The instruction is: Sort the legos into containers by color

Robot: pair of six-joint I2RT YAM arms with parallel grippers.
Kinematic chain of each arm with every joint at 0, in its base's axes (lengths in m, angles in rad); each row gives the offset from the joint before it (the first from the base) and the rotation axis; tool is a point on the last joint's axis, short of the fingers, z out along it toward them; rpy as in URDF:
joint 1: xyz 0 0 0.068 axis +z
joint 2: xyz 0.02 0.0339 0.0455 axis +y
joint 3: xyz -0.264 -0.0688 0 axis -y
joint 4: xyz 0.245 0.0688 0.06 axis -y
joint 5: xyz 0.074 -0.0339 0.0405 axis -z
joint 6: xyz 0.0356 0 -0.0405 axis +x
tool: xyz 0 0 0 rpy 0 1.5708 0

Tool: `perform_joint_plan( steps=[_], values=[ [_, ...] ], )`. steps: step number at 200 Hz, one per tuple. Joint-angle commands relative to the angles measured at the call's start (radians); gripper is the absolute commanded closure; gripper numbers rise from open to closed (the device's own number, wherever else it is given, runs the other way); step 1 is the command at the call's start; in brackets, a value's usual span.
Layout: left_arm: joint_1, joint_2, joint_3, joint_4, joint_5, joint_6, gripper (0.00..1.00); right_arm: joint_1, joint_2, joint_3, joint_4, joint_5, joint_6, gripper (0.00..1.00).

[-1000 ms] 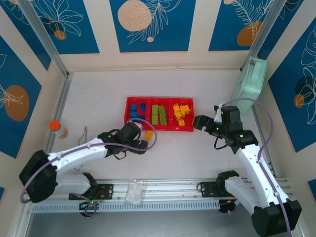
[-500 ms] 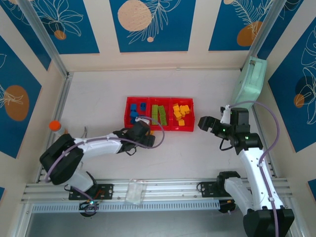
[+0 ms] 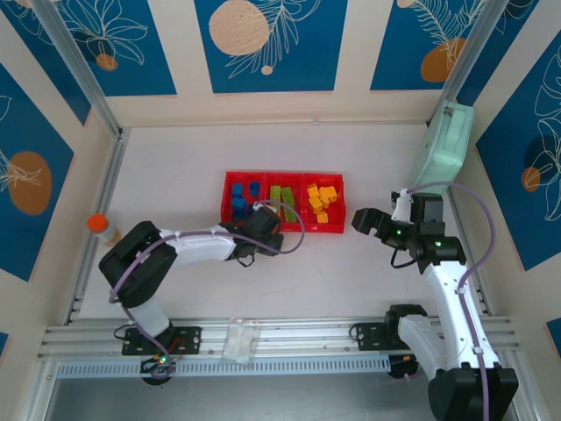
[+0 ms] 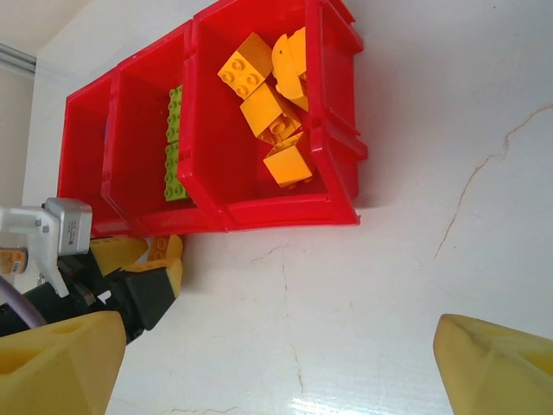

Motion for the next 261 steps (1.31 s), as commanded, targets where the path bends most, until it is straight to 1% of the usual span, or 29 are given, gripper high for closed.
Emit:
perform_joint_plan(
  steps=[1,26,43,68,91,111,122,133,147,155,180,201,235,261],
  values=[
    [-0.003,0.012,0.025,-0.014,-0.020,-0.017,0.32,-0.004,-0.004,-0.012,-0.004,-0.037,-0.015,0.08],
    [-0.003,0.025,0.035,-0.030,-0.008,-0.019,0.42,-0.004,-0.004,-0.011,-0.006,-0.034,-0.016,0.09],
    [-0.003,0.037,0.035,-0.029,0.007,-0.018,0.44,-0.003,-0.004,-0.013,-0.008,-0.031,-0.015,0.09],
    [-0.003,0.068,0.044,-0.045,0.029,-0.042,0.50,0.003,-0.004,-0.016,-0.011,-0.021,-0.015,0.10],
    [-0.003,0.083,0.032,-0.042,0.042,-0.075,0.52,0.007,-0.006,-0.015,-0.013,-0.012,-0.014,0.10],
    [-0.004,0.081,0.023,-0.082,0.022,-0.117,0.54,0.013,-0.007,-0.016,-0.020,0.005,-0.010,0.10],
    [-0.004,0.076,0.012,-0.093,0.019,-0.131,0.61,0.020,-0.009,-0.016,-0.023,0.016,-0.009,0.11],
    [-0.004,0.064,-0.003,-0.097,0.019,-0.147,0.65,0.026,-0.015,-0.017,-0.023,0.024,-0.008,0.11],
    [-0.005,0.046,-0.021,-0.096,0.018,-0.163,0.75,0.032,-0.020,-0.017,-0.026,0.035,-0.008,0.11],
    [-0.006,0.034,-0.028,-0.101,0.019,-0.168,0.79,0.036,-0.022,-0.017,-0.028,0.039,-0.007,0.11],
    [-0.018,-0.021,-0.048,-0.144,0.021,-0.178,0.80,0.040,-0.028,-0.016,-0.030,0.048,-0.007,0.11],
    [-0.032,-0.075,-0.056,-0.213,0.017,-0.192,0.83,0.044,-0.031,-0.017,-0.029,0.052,-0.006,0.11],
    [-0.070,-0.167,-0.066,-0.310,0.029,-0.214,0.84,0.051,-0.033,-0.022,-0.025,0.055,-0.002,0.11],
    [-0.098,-0.240,-0.060,-0.325,0.064,-0.238,0.84,0.053,-0.038,-0.021,-0.025,0.061,-0.001,0.11]
  ],
)
